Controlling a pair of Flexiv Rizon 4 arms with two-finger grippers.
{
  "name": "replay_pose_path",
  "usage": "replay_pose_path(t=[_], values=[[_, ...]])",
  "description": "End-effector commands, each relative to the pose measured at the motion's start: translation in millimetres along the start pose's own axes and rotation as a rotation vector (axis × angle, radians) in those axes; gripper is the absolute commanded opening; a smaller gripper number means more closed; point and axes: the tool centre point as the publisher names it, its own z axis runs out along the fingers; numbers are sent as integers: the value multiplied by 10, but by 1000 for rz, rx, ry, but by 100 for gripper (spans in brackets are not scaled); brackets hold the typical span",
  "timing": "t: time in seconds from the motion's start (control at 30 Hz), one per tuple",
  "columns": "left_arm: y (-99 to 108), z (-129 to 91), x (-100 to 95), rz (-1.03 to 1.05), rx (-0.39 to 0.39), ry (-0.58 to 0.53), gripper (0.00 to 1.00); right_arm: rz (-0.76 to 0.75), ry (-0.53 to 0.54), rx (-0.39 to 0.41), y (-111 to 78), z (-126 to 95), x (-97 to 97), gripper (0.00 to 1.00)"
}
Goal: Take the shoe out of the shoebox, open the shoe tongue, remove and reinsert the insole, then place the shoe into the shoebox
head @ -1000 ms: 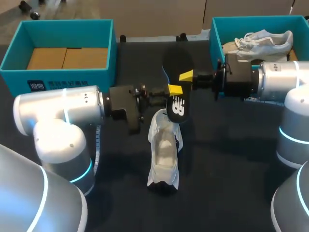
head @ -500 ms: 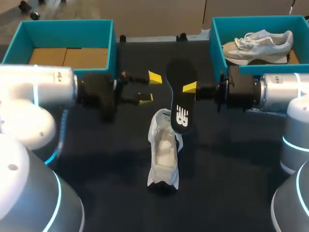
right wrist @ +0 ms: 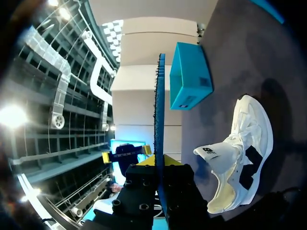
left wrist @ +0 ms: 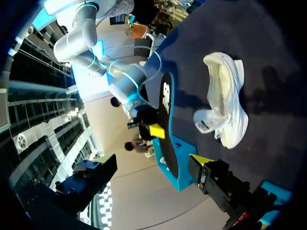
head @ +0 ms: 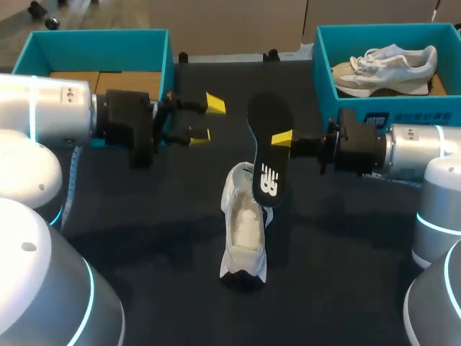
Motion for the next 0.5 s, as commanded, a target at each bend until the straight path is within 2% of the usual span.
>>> replay_pose_path(t=[0.03,0.07,0.17,0.23,0.27,0.5], values=[[419,163,-308,-11,87,242,100,1,-3,-2,-5,9,5,0],[483,172,-371,7,87,236,100,1,-3,-2,-5,9,5,0],[648,287,-554,49,175,359,100,1,-3,-2,-5,9,5,0],[737,407,-640,67,270,511,100,1,-3,-2,-5,9,5,0],[770,449,-683,137,238,539,100,1,-3,-2,-5,9,5,0],[770,449,-683,137,238,539,100,1,-3,-2,-5,9,5,0]])
